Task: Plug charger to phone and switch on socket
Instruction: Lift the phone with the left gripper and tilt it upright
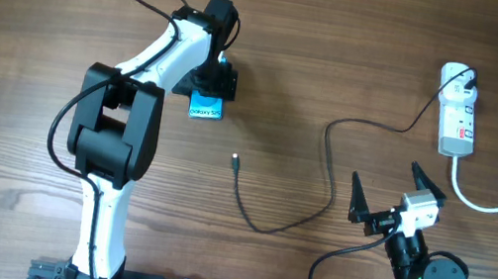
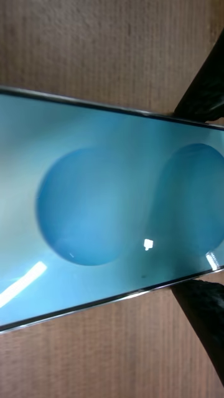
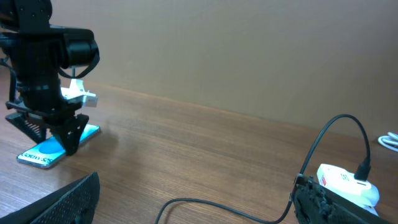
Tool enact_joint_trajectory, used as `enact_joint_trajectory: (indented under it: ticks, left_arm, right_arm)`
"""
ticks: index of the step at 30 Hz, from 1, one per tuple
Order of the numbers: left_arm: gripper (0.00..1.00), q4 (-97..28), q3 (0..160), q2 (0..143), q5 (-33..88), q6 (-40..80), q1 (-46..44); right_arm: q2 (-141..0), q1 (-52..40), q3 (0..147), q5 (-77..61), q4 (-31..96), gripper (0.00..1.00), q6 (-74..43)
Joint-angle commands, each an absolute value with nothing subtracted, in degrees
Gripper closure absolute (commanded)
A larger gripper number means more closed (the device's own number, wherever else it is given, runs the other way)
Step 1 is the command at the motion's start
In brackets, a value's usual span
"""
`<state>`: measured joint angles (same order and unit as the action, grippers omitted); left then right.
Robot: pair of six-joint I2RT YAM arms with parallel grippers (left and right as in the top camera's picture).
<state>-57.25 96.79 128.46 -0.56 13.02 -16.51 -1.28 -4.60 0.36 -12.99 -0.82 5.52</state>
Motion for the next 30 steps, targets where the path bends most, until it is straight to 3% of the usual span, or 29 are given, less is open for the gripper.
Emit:
enact_joint_trajectory:
  ticks: [1, 4, 18, 27, 30]
  left_arm:
    - [0.15, -59.09, 94.39, 130.26, 1.26, 16.97, -16.67]
    - [0.0, -56.93, 94.39, 130.26, 0.51, 18.52, -16.56]
    - [0.0, -52.49, 94.39, 130.26, 2.13, 18.7, -15.92]
    - [0.1, -52.6, 94.39, 130.26, 3.18, 18.7, -16.01]
    - [0.22, -52.49, 94.39, 130.26, 3.2, 18.65, -16.01]
  right_arm:
    - [-1.02, -4.86, 0.3, -12.49, -0.95, 0.0, 6.0]
    - [-1.02, -4.86, 0.3, -12.49, -0.95, 0.0, 6.0]
    - [-1.02, -4.86, 0.3, -12.49, -0.95, 0.0, 6.0]
    - [-1.02, -4.86, 0.3, -12.49, -0.95, 0.0, 6.02]
    - [-1.02, -4.86, 0.3, -12.49, -0.95, 0.0, 6.02]
